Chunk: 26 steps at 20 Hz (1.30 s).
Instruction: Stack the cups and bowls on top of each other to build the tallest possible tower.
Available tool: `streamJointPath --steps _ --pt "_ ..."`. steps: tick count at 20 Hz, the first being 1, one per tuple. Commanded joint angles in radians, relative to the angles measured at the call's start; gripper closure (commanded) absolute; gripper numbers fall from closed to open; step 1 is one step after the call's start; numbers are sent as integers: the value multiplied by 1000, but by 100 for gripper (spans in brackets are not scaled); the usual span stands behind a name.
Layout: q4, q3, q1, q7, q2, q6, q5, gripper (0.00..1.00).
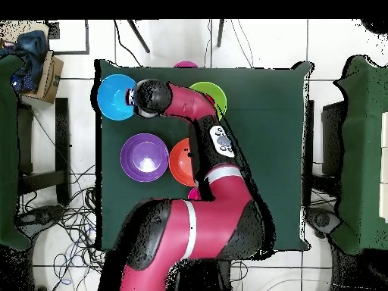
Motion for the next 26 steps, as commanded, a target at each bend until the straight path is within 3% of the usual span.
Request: streamJointPath --steps 1,17,26 --pt "153 101 -52 -252 -116 169 -96 100" --pt "214 135 -135 -213 -181 205 -200 100" --pt "241 152 -198 -222 -191 164 -249 100"
